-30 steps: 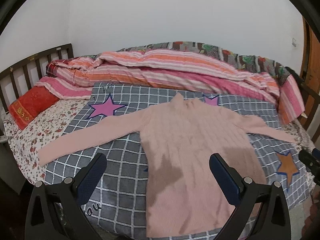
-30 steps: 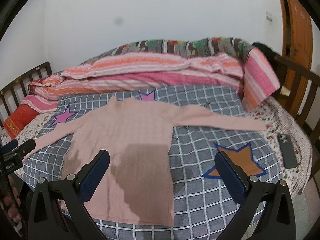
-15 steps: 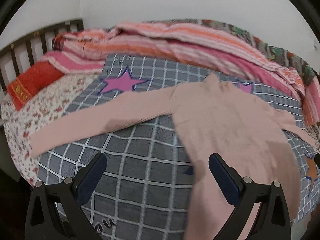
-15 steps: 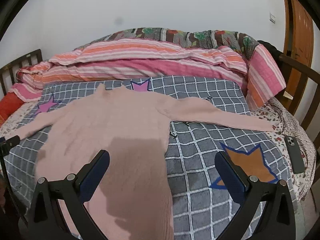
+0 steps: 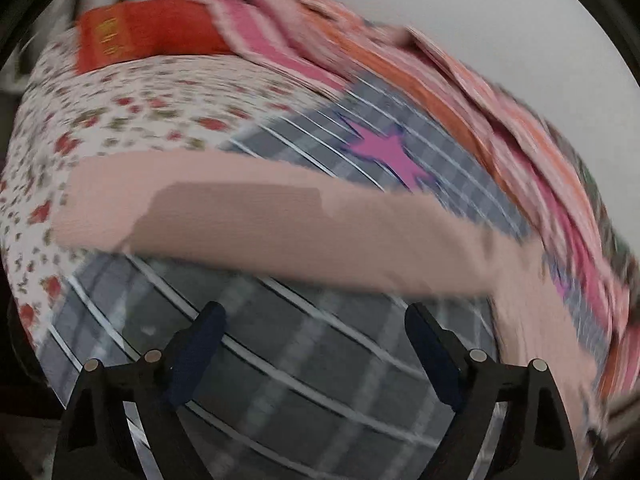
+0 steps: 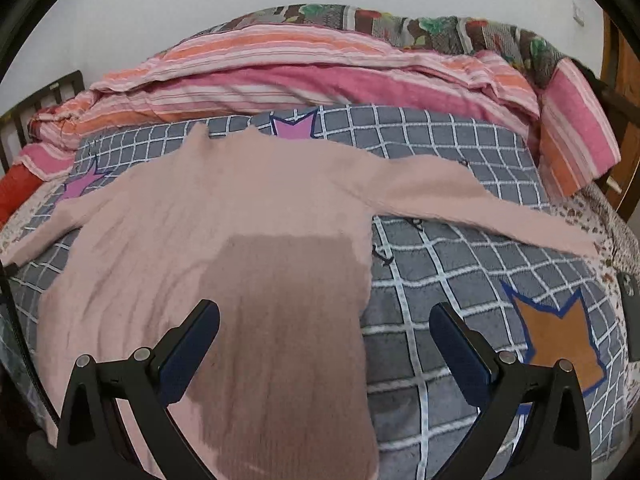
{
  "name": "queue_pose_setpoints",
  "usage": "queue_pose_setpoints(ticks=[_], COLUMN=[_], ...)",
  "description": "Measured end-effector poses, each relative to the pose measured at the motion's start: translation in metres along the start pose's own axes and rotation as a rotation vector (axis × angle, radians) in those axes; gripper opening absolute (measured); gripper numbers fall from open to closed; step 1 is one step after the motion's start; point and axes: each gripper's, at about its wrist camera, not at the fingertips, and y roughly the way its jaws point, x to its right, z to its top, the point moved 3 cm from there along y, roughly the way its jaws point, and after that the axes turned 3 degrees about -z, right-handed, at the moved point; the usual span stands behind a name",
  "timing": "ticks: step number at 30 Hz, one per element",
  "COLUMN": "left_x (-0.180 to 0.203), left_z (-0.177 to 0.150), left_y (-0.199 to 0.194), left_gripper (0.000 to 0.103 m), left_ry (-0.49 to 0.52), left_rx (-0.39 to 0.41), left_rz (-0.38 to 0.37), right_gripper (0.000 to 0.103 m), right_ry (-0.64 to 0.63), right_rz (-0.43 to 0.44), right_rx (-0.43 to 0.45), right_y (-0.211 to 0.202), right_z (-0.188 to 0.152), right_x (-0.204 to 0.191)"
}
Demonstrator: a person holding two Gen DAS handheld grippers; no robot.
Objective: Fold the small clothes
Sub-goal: 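Grasp the sweater sleeve cuff with the left gripper and lift it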
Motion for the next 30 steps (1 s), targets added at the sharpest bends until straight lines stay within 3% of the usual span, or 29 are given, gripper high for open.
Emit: queue_pose_setpoints(ticks=[2,8,10,12,16,22,30], left_x=[-0.018,-0.056,-0.059,-0.057,-0.031,0.053,0.222], left_z=[0.011,0.036,0.045,0.053,0.065,0.083,0.063], left_y=[0.003,0.014,0.016,0.016,0.006,-0.011,-0.007], left_gripper=[0.086,0.055,0.028,0.012,0.011,0.011,0.010], left_ry=[-0.055,-0.154,-0.150,-0.129,-0.032,0.153,0.455], left_rx=[0.027,0.075,0.090,0.100,0.147,0.216,0.228], left_rz=[0.030,0.117,0.159,0.187,0.218,0.160,0.001], right_gripper=[0.103,0.102,0.102,0.101,0.100,0.100,0.100], right_ry=[-0.015,-0.017,0.015,0.046,0.103,0.121,0.105], right_rz=[0.003,0.031,0.055,0.084,0.132,0.139,0.105], right_rx=[0.012,0.004,-0.003,-0.014,-0.018,-0.005,-0.014], right_y=[0.002,0.008,0.010,0.012,0.013,0.012,0.015], right_z=[0.001,0.002,0.003,0.004,0.005,0.008,0.007], right_x=[-0.004,-0.011,-0.008,-0.004,0.008,0.028,0.064])
